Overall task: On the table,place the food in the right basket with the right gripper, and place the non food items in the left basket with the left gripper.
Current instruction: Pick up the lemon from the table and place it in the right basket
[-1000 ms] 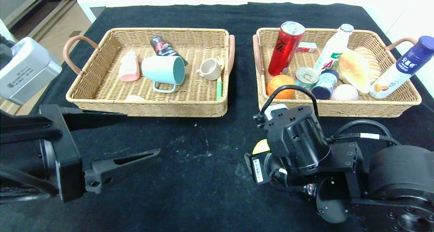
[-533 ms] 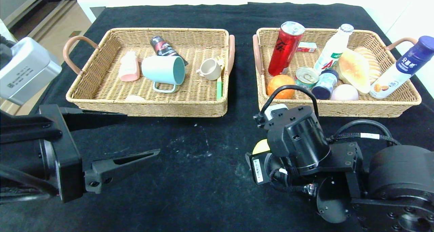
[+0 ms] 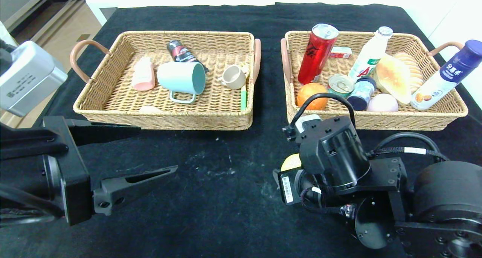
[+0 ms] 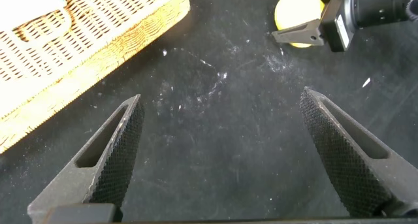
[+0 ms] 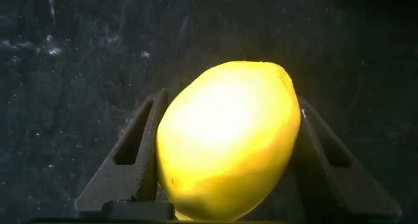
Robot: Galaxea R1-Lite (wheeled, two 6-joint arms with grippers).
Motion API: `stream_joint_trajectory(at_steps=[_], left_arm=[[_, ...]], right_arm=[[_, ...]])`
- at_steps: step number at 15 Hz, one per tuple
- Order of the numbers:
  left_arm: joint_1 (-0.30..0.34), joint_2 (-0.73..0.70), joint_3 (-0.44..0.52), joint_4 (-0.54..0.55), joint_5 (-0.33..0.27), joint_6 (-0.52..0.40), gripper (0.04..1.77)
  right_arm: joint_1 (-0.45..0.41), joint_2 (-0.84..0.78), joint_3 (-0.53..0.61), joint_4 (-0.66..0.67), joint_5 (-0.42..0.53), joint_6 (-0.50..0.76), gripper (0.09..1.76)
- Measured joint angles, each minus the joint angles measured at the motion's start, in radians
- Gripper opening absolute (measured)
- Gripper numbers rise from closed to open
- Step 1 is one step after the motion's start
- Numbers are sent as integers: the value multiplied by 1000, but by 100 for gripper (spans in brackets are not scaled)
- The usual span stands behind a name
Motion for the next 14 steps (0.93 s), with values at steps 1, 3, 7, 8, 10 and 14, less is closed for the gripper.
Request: stream_joint_trajectory(at_steps=[1,3,7,8,10,14], left_arm=[[0,0,0,0,0,0,172],[0,0,0,0,0,0,172],[0,0,0,0,0,0,172],[0,0,0,0,0,0,172],[0,-2,0,0,0,0,172],[0,-3,0,0,0,-1,172]], right_arm=[[1,-8,0,0,1,0,119],[1,-29,-1,1,1,-1,119],[0,-94,-14,5,1,-4,119],[-2,-112,-17,5,1,-8,119],[-10,-146,-22,7,1,-32,119],[-65,-208,-37,5,34,-99,119]])
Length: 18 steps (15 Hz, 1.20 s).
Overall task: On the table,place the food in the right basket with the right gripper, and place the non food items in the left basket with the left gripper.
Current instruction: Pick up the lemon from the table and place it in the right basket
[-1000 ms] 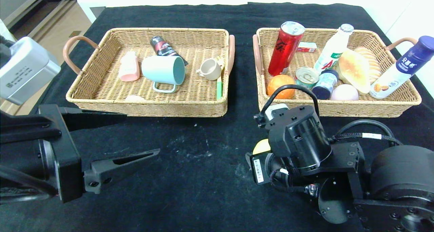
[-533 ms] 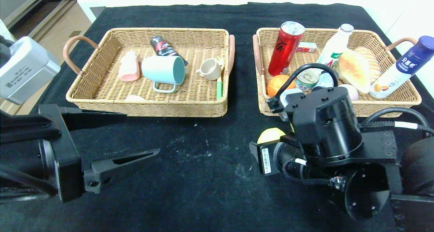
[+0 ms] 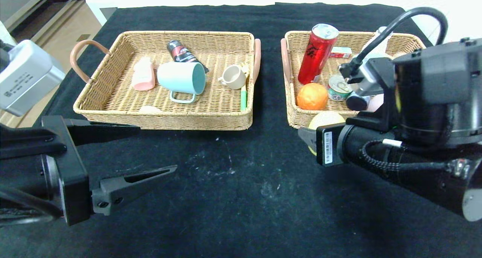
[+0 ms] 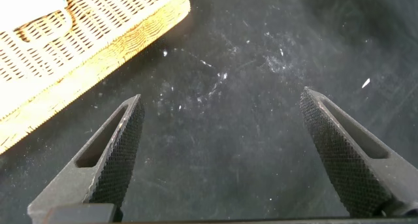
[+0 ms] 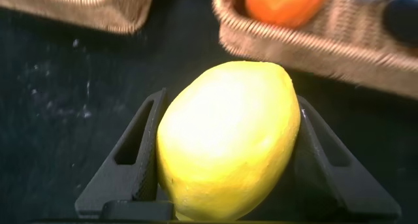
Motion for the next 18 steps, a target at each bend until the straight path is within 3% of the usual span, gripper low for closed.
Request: stream_joint_trajectory(at_steps=[10,18], left_arm=[[0,0,0,0,0,-1,172],[0,0,0,0,-1,-3,172]], right_arm=[[-317,-69,-118,-1,330,-186,118],[-431,63,-337,-1,365,-221,118]])
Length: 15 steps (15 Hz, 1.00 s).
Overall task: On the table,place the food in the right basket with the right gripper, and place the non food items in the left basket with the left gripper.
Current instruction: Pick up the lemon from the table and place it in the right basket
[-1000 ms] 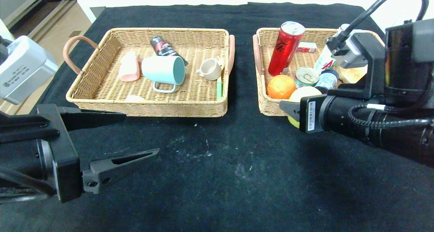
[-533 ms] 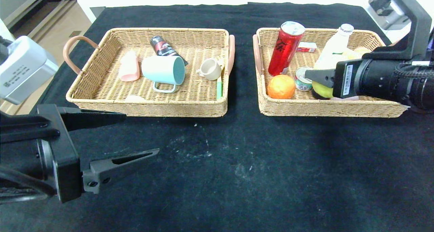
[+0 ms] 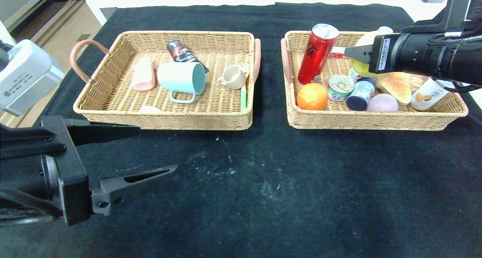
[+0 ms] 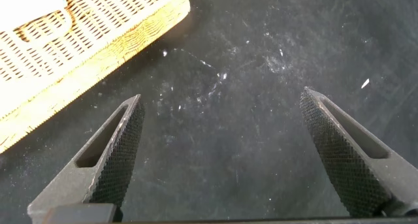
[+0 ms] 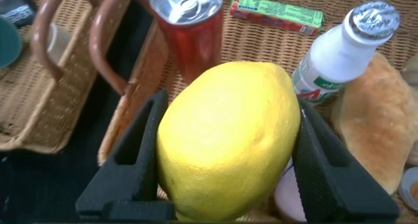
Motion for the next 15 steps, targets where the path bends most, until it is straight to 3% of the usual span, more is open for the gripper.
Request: stream_joint_trajectory(at_steps=[4,15], left_arm=[[0,0,0,0,-1,-1,172],[0,1,5,0,-1,0,172]], right_arm=[[-61,82,-78,-2,63,-1,118],[-126,222,-191,-3,72,0,121]])
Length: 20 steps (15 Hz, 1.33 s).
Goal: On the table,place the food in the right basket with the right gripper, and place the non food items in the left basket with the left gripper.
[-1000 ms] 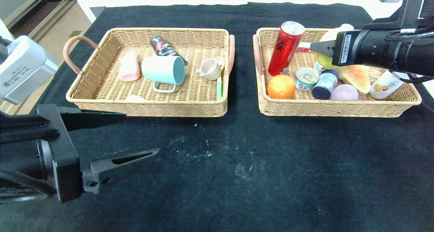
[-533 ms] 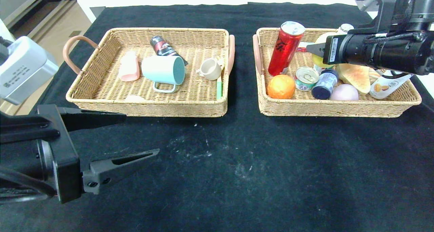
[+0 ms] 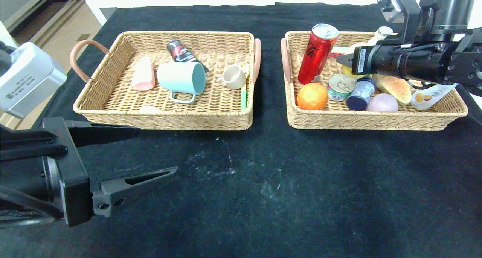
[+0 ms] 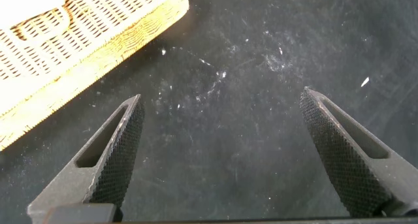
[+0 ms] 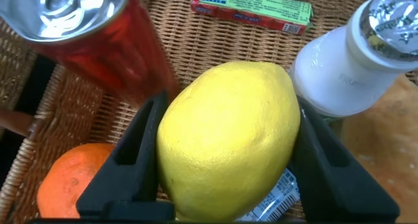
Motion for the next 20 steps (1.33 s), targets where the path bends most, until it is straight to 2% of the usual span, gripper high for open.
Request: stream_joint_trajectory(at_steps=[3,8,18,20], left_arm=[[0,0,0,0,1,1,172],[0,-1,0,0,0,1,172],[0,-7,-1,0,0,1,172],[0,-10,-1,-11,0,0,172]], right_arm=[[0,4,-2,0,1,0,138],[1,2,0,0,1,0,153],[5,-31,27,6,4,-1,166],[6,-60,51,6,42,-2,167]])
